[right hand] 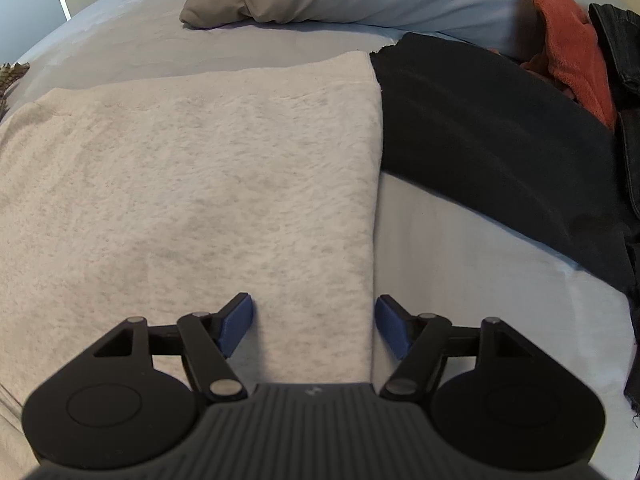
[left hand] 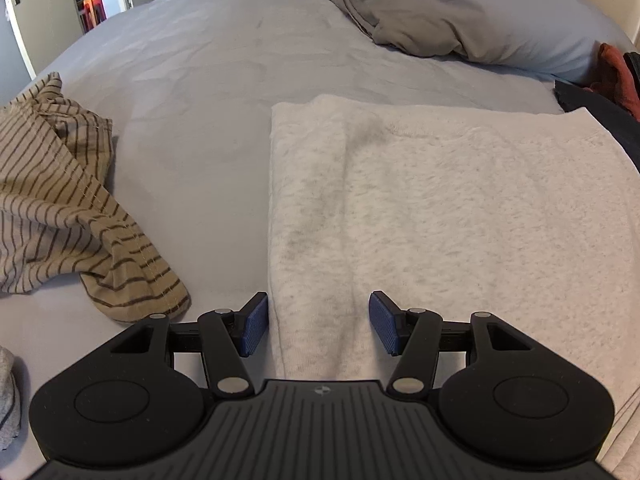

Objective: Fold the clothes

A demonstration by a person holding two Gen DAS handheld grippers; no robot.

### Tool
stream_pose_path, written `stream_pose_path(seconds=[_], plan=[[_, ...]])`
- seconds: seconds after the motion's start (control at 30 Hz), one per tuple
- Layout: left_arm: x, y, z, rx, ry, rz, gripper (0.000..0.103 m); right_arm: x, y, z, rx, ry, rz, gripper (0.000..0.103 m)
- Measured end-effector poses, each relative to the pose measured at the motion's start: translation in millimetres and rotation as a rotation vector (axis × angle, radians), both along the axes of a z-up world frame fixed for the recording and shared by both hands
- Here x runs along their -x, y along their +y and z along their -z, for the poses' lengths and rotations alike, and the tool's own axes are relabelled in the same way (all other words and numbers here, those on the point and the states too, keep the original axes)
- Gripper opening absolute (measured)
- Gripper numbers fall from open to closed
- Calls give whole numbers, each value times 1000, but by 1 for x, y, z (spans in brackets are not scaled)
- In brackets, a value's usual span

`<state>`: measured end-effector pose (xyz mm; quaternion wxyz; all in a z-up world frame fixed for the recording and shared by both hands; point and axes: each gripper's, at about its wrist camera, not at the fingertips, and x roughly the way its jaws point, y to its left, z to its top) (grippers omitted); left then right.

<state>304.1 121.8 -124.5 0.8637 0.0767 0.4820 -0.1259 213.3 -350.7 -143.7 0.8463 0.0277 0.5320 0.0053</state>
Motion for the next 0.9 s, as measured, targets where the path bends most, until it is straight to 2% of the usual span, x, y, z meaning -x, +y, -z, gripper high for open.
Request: stream_pose_path(seconds=[0.23,0.43,0.63,0.77,0.9], plan=[[14,-12,-33,24,-47,38,53,30,-11,-28,-72,5,44,71],[52,-32,-60,54,-49,107,53,73,-8,-48,-91,-6,35,71],[111,-59,-79,57,-12,248,53,120,14,-64,-114,-17,-26,71],[150,-67,-80,68,43,296,53,149,25,-69,-99,-28,-69,71],[175,-69,-66,50,95,293,53,166,27,-72,-100,-43,-76,71]])
